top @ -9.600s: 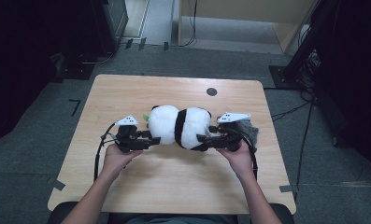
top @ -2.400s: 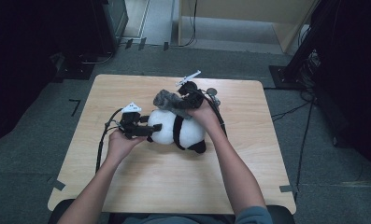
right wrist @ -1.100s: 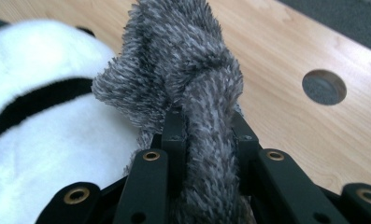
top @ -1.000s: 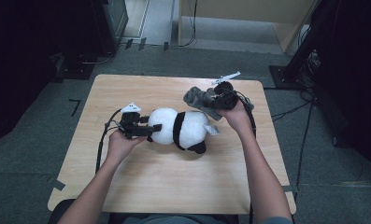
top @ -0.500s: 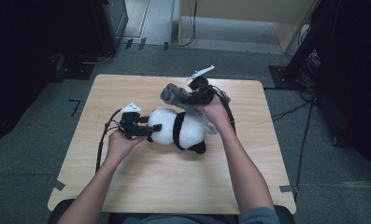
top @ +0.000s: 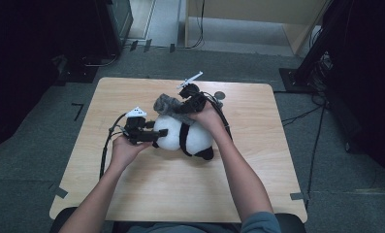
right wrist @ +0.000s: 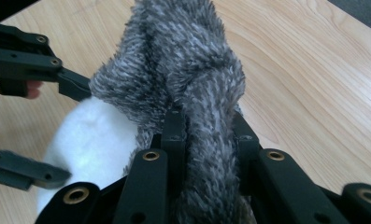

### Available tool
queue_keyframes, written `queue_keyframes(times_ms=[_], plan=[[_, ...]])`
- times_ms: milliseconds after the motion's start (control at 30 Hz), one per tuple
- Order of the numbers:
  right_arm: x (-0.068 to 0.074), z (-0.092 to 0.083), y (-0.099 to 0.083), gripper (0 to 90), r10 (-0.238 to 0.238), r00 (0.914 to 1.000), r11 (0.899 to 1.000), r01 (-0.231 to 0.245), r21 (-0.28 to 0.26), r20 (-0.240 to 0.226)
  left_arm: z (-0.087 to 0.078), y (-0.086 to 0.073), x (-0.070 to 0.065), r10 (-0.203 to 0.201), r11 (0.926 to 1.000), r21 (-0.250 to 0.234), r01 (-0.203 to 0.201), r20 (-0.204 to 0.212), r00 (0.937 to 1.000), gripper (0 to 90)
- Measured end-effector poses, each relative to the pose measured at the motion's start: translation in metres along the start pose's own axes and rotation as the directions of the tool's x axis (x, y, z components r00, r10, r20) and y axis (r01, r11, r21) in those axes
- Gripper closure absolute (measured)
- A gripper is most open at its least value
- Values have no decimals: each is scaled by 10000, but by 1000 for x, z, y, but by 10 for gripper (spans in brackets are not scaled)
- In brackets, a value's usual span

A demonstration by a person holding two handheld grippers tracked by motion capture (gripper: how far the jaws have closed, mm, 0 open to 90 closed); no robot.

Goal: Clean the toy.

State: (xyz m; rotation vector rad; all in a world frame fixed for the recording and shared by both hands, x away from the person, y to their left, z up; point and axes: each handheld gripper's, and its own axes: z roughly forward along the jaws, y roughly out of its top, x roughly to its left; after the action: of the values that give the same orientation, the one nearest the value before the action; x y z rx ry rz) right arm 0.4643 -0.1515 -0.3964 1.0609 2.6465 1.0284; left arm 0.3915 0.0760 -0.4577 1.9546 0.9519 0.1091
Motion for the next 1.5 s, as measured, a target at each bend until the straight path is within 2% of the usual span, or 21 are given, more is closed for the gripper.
queue_keyframes(times_ms=[467, 567, 800, 867, 1133, 1200, 1400, 1500], plan=[[-19, -20, -18, 738, 44, 9979, 9985, -78, 535, 639, 0, -1, 0, 6, 10000, -7, -6, -1, 10000, 309], [-24, -27, -24, 738, 76, 9975, 9991, -105, 421, 696, 0, -1, 0, 18, 10000, -4, -18, 5, 10000, 309], [-36, -45, -42, 739, 626, 9952, 9980, -628, 8, 754, 0, -1, 0, 47, 10000, -32, -47, 6, 10000, 308], [-39, -51, -47, 739, 666, 9946, 9977, -653, -183, 802, 0, -1, 1, 48, 10000, -36, -48, 15, 10000, 307], [-49, -66, -65, 739, 1213, 9907, 9918, -1185, -469, 620, 0, -1, 0, 49, 10000, -38, -49, 8, 10000, 307], [-48, -70, -68, 739, 1055, 9918, 9929, -1010, -628, 728, 0, -1, 0, 42, 10000, -46, -42, 17, 10000, 307], [-49, -79, -77, 746, 1212, 9900, 9898, -1150, -844, 718, 0, -2, 0, 59, 10000, -45, -59, 10, 10000, 307], [-50, -90, -81, 748, 1225, 9867, 9876, -1105, -1113, 1071, 0, -2, 0, 48, 10000, -61, -48, 11, 10000, 307]])
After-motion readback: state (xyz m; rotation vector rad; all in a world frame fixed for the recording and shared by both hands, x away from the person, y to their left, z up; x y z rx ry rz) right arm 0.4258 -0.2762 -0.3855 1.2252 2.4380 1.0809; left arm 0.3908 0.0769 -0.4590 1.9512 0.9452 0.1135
